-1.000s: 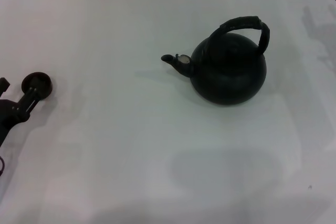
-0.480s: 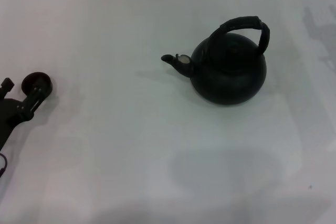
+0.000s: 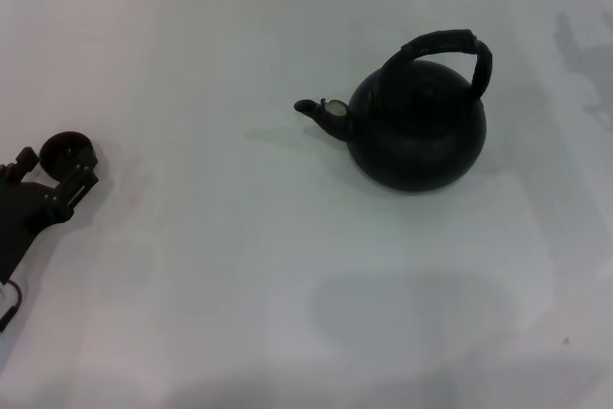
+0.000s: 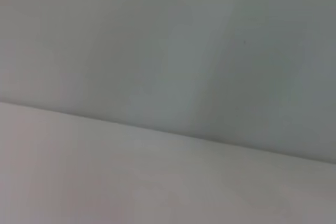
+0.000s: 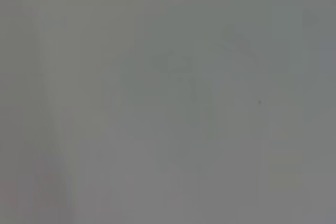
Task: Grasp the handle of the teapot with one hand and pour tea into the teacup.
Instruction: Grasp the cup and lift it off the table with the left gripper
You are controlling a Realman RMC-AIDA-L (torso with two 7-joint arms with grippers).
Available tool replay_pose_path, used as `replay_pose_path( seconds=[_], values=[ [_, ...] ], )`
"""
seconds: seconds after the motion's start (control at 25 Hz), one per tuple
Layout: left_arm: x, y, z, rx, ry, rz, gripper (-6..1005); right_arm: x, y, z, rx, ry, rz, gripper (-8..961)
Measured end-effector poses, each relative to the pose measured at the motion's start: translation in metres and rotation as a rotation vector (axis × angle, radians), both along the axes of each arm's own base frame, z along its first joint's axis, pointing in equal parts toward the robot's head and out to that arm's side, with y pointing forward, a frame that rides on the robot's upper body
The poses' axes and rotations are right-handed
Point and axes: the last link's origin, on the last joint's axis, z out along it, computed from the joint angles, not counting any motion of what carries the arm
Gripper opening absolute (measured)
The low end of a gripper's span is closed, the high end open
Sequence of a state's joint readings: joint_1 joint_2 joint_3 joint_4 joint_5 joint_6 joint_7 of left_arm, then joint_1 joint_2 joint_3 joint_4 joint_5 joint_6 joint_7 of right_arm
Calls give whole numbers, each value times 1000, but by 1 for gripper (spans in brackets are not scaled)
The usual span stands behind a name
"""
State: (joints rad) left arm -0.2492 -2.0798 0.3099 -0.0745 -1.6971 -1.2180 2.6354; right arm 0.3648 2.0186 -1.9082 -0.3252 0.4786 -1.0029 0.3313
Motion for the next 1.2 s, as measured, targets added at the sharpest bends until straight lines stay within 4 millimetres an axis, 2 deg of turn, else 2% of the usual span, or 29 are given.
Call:
replay_pose_path(
  seconds=[0.68, 1.2],
  values=[
    [2, 12, -8, -59, 31, 3, 856, 0, 1, 2, 3, -2, 3, 723],
    [2, 13, -7, -57, 32, -3, 827, 1, 2, 4, 14, 1, -3, 724]
  ],
)
